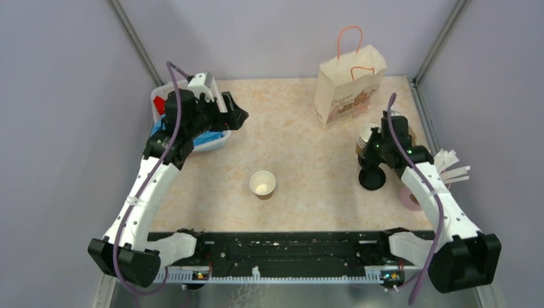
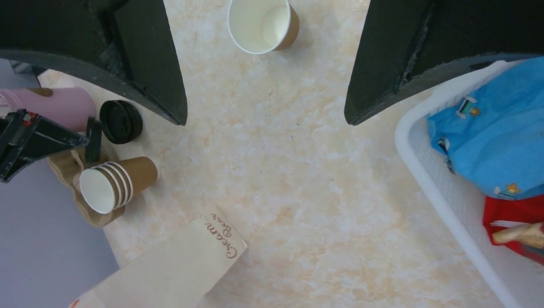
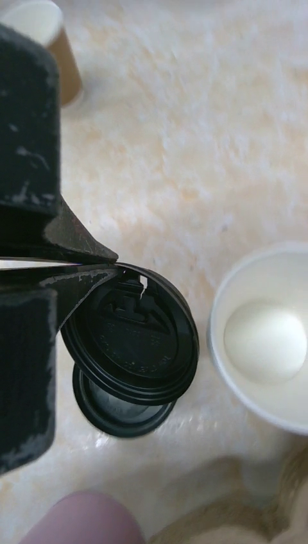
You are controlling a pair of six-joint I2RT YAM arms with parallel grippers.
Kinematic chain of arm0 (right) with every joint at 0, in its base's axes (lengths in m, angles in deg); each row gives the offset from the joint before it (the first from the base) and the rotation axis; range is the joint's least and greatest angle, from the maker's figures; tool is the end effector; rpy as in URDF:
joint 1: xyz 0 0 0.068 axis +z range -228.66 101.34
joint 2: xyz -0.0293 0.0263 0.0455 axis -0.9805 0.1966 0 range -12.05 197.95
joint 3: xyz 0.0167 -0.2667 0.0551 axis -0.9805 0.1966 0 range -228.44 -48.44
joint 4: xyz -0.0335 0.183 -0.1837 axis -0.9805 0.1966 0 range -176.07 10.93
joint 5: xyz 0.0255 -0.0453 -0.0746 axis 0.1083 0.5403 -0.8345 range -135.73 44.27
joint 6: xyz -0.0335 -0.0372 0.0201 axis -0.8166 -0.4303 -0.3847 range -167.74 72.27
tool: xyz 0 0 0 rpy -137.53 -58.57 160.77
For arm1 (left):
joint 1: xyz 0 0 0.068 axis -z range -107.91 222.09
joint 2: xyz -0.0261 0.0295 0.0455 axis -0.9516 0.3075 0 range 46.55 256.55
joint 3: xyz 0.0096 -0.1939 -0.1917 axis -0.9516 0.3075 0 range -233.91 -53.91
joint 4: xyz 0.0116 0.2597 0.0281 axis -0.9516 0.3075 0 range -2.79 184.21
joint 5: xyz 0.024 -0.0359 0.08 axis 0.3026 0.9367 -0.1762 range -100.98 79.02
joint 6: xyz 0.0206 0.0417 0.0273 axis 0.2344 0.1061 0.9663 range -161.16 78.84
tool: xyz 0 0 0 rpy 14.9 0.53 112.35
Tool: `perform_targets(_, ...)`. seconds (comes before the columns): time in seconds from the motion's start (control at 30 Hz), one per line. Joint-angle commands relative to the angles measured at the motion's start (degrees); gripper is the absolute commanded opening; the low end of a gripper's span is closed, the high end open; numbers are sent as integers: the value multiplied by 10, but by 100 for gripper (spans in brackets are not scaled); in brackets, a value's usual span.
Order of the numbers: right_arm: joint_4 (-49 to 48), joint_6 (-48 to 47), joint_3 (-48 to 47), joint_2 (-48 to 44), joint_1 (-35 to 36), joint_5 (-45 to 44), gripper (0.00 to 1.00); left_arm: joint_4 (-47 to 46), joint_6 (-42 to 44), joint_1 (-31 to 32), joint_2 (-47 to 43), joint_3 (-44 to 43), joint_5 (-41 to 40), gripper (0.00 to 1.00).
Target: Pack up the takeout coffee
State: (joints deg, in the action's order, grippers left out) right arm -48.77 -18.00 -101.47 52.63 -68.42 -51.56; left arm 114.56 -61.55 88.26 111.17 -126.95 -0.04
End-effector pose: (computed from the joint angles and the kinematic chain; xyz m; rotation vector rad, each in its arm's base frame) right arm 0.2280 0.0376 0.2789 0.4566 2.3853 0.1947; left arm 0.2321 -0.0742 0.4119 0.0611 1.9415 -0.6102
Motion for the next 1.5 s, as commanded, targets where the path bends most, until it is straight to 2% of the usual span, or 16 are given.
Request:
perform_targets(0.0,-72,-90,-2,-64,3,202,0,-22,-16,-1,27,-20,72,98)
perform_targets(0.07,-109,-93,-23,-64,28,324,0,-30,-28,-1,42,-21,127,98)
perform_targets(0.17,-161,-38,-78,-36,78,400,0,-74,-73,0,63,-13,252,98)
perform_targets(0.23,-224,21,-109,-3,101,476,0,-138,-130,0,68,7,323,98)
perform_targets(0.3,-309,80,-131,23,129,505,0,-235,-226,0,68,40,370,98)
perform_targets(0.43,-452,175,-171,70,164,513,0,-413,-429,1,54,107,383,98)
perform_targets(0.5,-515,228,-180,93,173,514,0,-505,-509,1,38,153,371,98)
perform_targets(0.53,-551,258,-182,104,178,517,0,-518,-527,1,32,162,365,98)
perform_targets(0.67,-617,319,-191,135,198,515,0,-529,-549,0,15,177,360,98)
perform_targets(0.93,-630,335,-187,141,219,494,0,-585,-593,1,-11,220,350,98)
perform_targets(1.1,-629,334,-191,141,232,484,0,-557,-577,-1,-14,218,342,98)
perform_targets(1.23,-631,335,-194,148,244,480,0,-617,-614,-2,-1,232,353,98)
perform_targets(1.47,-631,335,-196,143,250,467,0,-520,-565,-30,-25,219,353,98)
